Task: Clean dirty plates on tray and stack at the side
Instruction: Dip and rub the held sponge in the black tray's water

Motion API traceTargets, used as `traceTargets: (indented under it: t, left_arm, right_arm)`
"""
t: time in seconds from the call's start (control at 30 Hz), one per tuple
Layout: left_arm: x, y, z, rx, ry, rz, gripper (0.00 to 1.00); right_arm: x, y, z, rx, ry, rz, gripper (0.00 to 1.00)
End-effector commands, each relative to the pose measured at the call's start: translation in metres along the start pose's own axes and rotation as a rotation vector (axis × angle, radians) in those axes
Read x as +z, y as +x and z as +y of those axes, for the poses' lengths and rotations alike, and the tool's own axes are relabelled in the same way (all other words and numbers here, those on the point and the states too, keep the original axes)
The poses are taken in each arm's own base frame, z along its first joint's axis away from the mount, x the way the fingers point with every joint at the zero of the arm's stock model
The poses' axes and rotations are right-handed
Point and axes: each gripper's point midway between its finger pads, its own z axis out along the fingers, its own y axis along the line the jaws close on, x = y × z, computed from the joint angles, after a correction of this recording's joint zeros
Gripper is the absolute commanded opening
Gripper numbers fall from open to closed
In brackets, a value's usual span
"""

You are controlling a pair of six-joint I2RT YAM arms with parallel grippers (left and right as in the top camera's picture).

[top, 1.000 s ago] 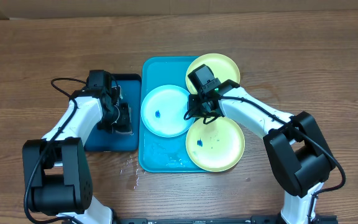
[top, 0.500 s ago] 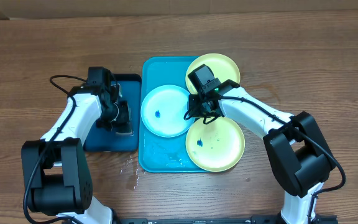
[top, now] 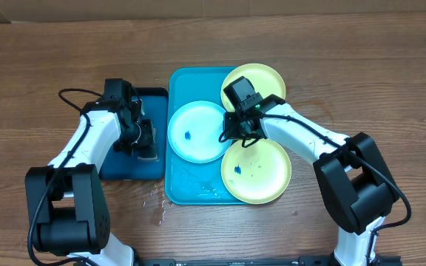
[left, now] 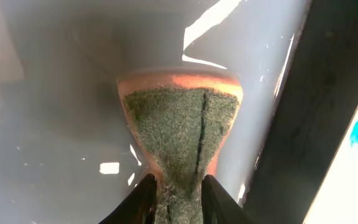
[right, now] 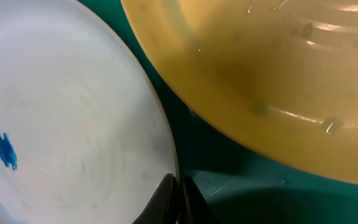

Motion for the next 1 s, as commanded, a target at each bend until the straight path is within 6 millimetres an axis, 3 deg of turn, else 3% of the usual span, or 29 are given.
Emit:
traceTargets:
  t: [0.0,0.1,0.2,0.37,0.6,0.7,0.8,0.97]
  left_arm:
    - [0.005,0.006,0.003,-0.005,-0.02,0.012,0.26]
    - [0.008,0.007,0.004,-0.006,-0.02,0.013,0.25]
    - [0.008,0.008,0.004,-0.007,-0.019,0.012,0.15]
    - [0.008,0.007,0.004,-0.009,-0.02,0.011,0.2]
    - [0.009,0.009,0.005,-0.009,-0.021,0.014,0.16]
    - [0.01,0.01,0.005,-0.009,-0.022,0.017,0.06]
    - [0.01,0.01,0.005,-0.008,-0.02,0.016,0.04]
    - [-0.006,0.0,0.006,-0.015,-0.02,-0.003,0.04]
  right_arm:
    - [-0.001,-0.005,0.002,0.002,-0.009,-0.008,0.05]
    - [-0.001,-0.004,0.002,0.002,-0.009,-0.007,0.05]
    - [-0.001,-0.004,0.002,0.002,-0.009,-0.007,0.05]
    - [-0.001,-0.004,0.002,0.002,-0.009,-0.007,0.05]
    - [-0.001,-0.004,0.002,0.002,-0.009,-0.007,0.05]
    - [-0.001,-0.005,0.002,0.002,-0.009,-0.008,0.05]
    - [-0.001,-0.004,0.002,0.002,-0.009,-0.007,0.05]
    - [-0.001,-0.004,0.003,0.002,-0.016,-0.004,0.09]
